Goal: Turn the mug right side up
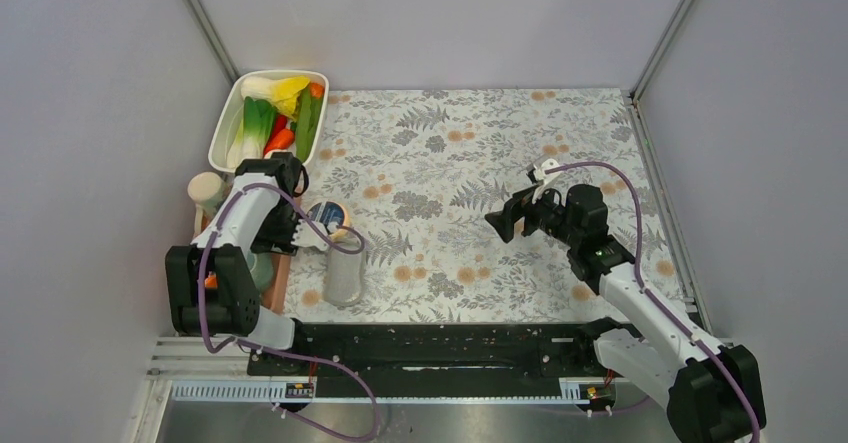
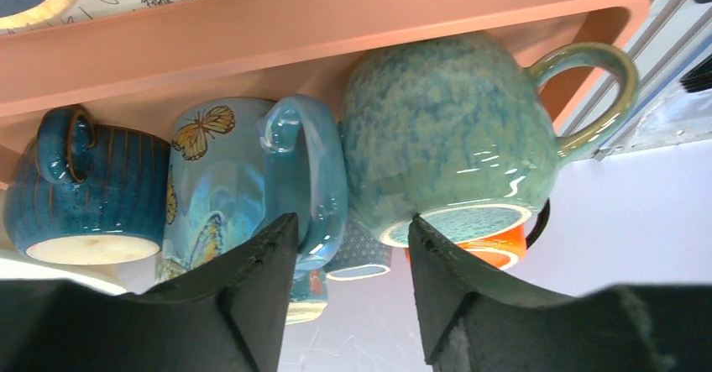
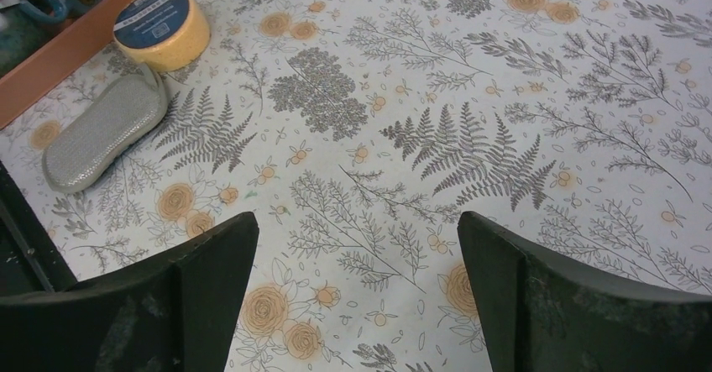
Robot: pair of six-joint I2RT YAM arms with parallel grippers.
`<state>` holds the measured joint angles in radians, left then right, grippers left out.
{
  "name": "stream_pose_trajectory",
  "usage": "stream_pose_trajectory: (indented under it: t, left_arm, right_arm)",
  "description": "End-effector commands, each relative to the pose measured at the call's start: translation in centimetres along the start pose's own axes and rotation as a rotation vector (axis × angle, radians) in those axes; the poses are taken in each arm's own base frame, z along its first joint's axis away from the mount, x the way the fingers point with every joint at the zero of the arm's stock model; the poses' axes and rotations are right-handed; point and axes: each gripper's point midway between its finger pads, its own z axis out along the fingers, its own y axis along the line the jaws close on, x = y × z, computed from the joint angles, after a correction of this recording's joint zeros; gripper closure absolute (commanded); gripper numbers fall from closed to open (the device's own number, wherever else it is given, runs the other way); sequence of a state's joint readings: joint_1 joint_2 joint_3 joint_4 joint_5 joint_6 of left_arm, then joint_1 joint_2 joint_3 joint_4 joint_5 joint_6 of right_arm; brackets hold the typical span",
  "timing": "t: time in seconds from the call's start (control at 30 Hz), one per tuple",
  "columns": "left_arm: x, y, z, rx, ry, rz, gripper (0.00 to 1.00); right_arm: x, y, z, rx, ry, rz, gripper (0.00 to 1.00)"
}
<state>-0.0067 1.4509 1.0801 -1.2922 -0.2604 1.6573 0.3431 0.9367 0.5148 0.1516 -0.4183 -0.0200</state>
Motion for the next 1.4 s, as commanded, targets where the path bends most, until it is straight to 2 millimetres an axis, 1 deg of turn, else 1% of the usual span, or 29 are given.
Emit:
stream_pose_trajectory:
  t: [0.0, 0.2, 0.37, 0.47, 0.6, 0.67, 0.7, 0.8, 0.93, 1.0, 1.17, 1.2, 1.23, 1.27, 1.3, 1.37]
  left_arm:
    - [0.9, 2.1, 0.1, -0.051, 0.041, -0.024, 0.50]
    - [0.7, 4.1, 0.1, -0.125, 0.021, -0.049, 0.56]
    - [0.5, 5.8, 0.3, -0.187, 0.063, -0.044, 0.57]
    - [0.2, 6.9, -0.2, -0.233, 0.069, -0.050, 0.57]
    - [0.5, 8.1, -0.9, -0.285, 0.097, -0.067, 0.57]
    - [0.7, 7.6, -0.7, -0.256, 0.115, -0.059, 0.54]
    - [0.7, 6.6, -0.3, -0.208, 0.125, -0.037, 0.52]
    - [0.8, 4.9, 0.6, -0.132, 0.140, -0.027, 0.48]
    - [0.8, 4.7, 1.4, -0.096, 0.154, -0.053, 0.46]
    - [0.8, 4.9, 1.7, -0.094, 0.161, -0.061, 0.51]
    - [0.9, 5.2, 2.3, -0.099, 0.177, -0.056, 0.72]
    - [1.0, 5.2, 2.3, -0.100, 0.180, -0.059, 0.81]
    - [1.0, 5.2, 2.2, -0.103, 0.179, -0.062, 0.92]
    - [1.0, 5.3, 2.0, -0.109, 0.179, -0.067, 0.97]
    - [1.1, 5.4, 1.6, -0.120, 0.179, -0.074, 1.00]
    - [1.0, 5.5, 0.8, -0.127, 0.160, -0.093, 1.00]
  right_arm:
    - [-2.9, 1.5, -0.5, -0.065, -0.088, -0.033, 0.01]
    - [-3.3, 2.0, -0.9, -0.085, -0.116, -0.046, 0.01]
    - [-3.3, 2.1, -0.9, -0.089, -0.117, -0.047, 0.01]
    - [-3.3, 2.2, -0.9, -0.094, -0.118, -0.048, 0.01]
    - [-3.3, 2.2, -1.0, -0.096, -0.122, -0.050, 0.01]
    - [-3.5, 2.3, -1.1, -0.097, -0.126, -0.052, 0.01]
    - [-3.4, 2.3, -1.1, -0.096, -0.125, -0.051, 0.01]
    - [-3.5, 2.3, -1.1, -0.095, -0.130, -0.053, 0.01]
    - [-3.4, 2.4, -1.1, -0.099, -0.127, -0.026, 0.01]
    - [-3.4, 2.4, -1.0, -0.100, -0.126, -0.024, 0.01]
    - [-3.2, 2.3, -0.9, -0.095, -0.120, -0.020, 0.01]
    - [-3.2, 2.3, -0.9, -0.095, -0.118, -0.019, 0.01]
    - [-3.2, 2.2, -0.8, -0.095, -0.117, -0.018, 0.01]
    - [-3.2, 2.2, -0.8, -0.094, -0.116, -0.017, 0.01]
    - [-3.1, 2.3, -0.8, -0.096, -0.115, -0.015, 0.01]
    - [-3.2, 2.3, -0.8, -0.097, -0.115, -0.014, 0.01]
